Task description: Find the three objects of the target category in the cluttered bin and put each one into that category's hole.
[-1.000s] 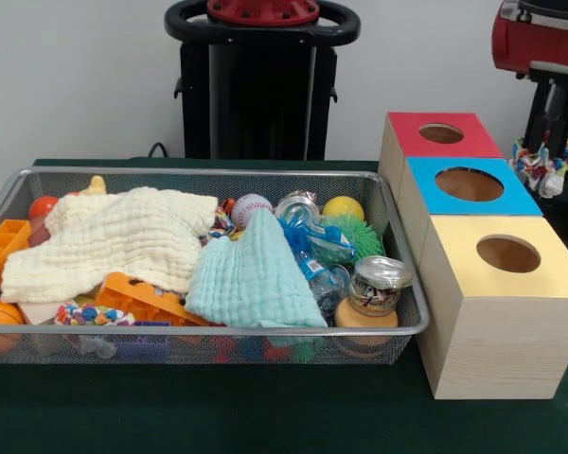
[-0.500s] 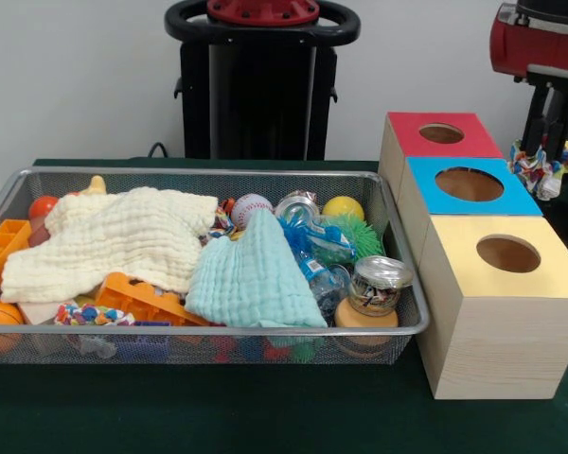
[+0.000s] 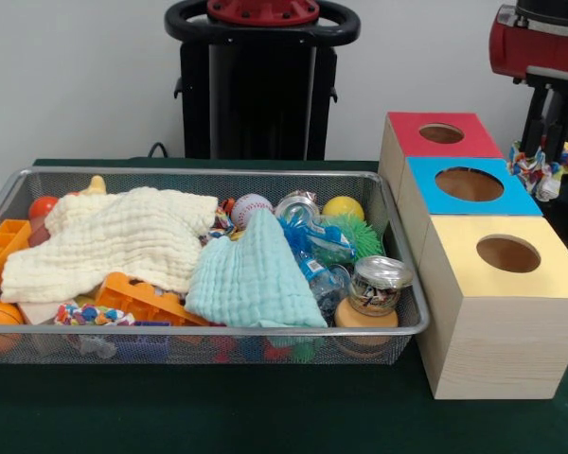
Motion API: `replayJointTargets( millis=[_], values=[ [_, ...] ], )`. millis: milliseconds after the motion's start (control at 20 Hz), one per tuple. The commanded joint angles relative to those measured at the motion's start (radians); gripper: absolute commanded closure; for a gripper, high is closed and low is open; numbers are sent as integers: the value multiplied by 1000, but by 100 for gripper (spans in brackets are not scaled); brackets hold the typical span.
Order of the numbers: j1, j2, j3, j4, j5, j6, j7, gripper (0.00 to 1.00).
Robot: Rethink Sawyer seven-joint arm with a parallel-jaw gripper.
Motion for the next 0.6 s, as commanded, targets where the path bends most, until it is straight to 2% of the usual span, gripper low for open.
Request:
replayJointTargets(
  millis=[50,600],
  values=[
    [-16,29,47,45,4,-29,238,100],
    [-24,17,61,70,15,-36,226,100]
  ],
)
